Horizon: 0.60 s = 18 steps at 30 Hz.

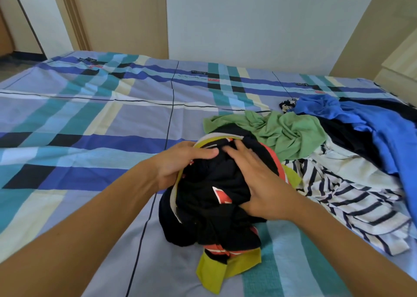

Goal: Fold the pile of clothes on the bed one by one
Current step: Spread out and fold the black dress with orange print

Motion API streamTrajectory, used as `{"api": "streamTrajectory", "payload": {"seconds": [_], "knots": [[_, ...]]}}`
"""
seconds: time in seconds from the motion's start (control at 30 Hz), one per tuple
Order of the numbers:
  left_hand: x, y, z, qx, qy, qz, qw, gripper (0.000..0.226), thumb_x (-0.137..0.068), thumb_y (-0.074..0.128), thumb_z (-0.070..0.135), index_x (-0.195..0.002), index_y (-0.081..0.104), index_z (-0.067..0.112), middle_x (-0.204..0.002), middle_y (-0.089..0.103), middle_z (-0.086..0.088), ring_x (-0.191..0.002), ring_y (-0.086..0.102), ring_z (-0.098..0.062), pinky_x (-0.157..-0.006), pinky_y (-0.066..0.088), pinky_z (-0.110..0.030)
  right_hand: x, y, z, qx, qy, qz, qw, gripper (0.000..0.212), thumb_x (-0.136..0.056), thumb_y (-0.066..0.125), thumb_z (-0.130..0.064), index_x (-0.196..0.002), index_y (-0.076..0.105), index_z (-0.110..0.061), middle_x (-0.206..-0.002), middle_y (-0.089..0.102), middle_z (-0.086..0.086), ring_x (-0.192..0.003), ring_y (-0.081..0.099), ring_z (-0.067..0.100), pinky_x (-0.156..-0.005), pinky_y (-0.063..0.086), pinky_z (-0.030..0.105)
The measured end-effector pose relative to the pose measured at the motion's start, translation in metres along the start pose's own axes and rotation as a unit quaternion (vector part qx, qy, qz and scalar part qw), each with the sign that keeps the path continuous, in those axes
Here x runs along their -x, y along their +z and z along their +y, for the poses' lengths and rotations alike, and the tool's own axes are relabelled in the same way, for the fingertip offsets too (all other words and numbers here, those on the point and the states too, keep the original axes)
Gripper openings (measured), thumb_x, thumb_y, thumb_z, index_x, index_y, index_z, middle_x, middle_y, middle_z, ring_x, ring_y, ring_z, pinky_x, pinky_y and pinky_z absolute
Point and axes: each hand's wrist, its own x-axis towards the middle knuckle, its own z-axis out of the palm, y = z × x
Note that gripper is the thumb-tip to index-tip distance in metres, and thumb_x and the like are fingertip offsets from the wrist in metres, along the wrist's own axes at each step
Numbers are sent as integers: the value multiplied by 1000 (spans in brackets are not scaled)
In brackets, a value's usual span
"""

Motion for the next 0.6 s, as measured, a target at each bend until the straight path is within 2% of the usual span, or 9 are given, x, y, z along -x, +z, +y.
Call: {"api": "streamTrajectory", "payload": {"seconds": [0.03, 0.1, 0.2, 0.23, 0.33, 0.43, 0.5, 0.57, 0.6], "knots": [[4, 3, 7, 10, -5, 16, 1000, 45, -79, 74, 31, -116, 69, 7, -112, 74, -14, -106, 70, -31, -93, 53, -40, 1, -3, -4, -4, -4, 4, 1000, 114, -78, 79, -40, -156, -5, -42, -166, -14, -7, -154, -13, 17, -126, 4, 43], [8, 3, 15, 51, -20, 28, 998, 51, -74, 71, 37, -116, 70, 8, -111, 74, -11, -104, 71, -29, -90, 53, -39, 3, -14, -16, -52, -8, 6, 999, 121, -75, 82, -30, -153, -8, -51, -164, -17, -19, -154, -12, 13, -125, 10, 43], [14, -2, 18, 120, -13, 26, 992, 44, -83, 63, 40, -113, 73, 9, -113, 74, -13, -100, 71, -29, -89, 52, -41, 5, -29, -25, -198, 3, -10, 980, 120, -69, 80, -11, -154, 4, -48, -161, 9, -25, -150, 14, 1, -117, 29, 31], [17, -3, 17, 143, -8, 29, 989, 41, -87, 60, 40, -110, 75, 9, -113, 73, -13, -99, 72, -28, -89, 51, -41, 6, -32, -24, -256, 5, -20, 967, 114, -70, 78, -12, -156, 9, -43, -160, 16, -24, -148, 19, -3, -117, 29, 28], [21, -3, 11, 197, 18, 19, 980, 42, -95, 52, 41, -95, 81, 11, -108, 75, -12, -93, 73, -26, -87, 50, -42, 10, -42, -22, -374, 15, -2, 927, 87, -76, 70, -37, -152, 29, -30, -157, 36, -16, -146, 30, 2, -118, 28, 32], [27, 9, 14, 260, 54, -5, 964, 42, -90, 52, 42, -92, 82, 12, -108, 75, -10, -96, 73, -26, -86, 57, -40, 12, -50, -24, -396, 45, 47, 916, 63, -78, 74, -53, -135, 50, -41, -133, 60, -15, -124, 58, 9, -98, 50, 31], [29, 13, 16, 295, 74, -7, 953, 42, -90, 53, 43, -96, 81, 12, -111, 73, -10, -99, 72, -27, -84, 60, -40, 12, -52, -25, -394, 49, 67, 915, 44, -85, 77, -31, -124, 58, -41, -123, 67, -11, -115, 65, 11, -92, 53, 28], [34, 16, 18, 325, 98, -22, 940, 45, -97, 48, 41, -106, 78, 9, -123, 69, -14, -108, 70, -30, -87, 59, -42, 11, -52, -21, -381, 51, 87, 919, 42, -88, 70, -1, -121, 61, -25, -117, 70, 0, -110, 67, 20, -94, 53, 36], [37, 16, 20, 337, 114, -36, 934, 44, -98, 46, 37, -108, 77, 7, -126, 67, -17, -109, 69, -30, -86, 59, -40, 11, -53, -19, -374, 53, 108, 919, 38, -87, 64, 7, -117, 62, -18, -112, 71, 5, -105, 68, 24, -92, 53, 38]]}}
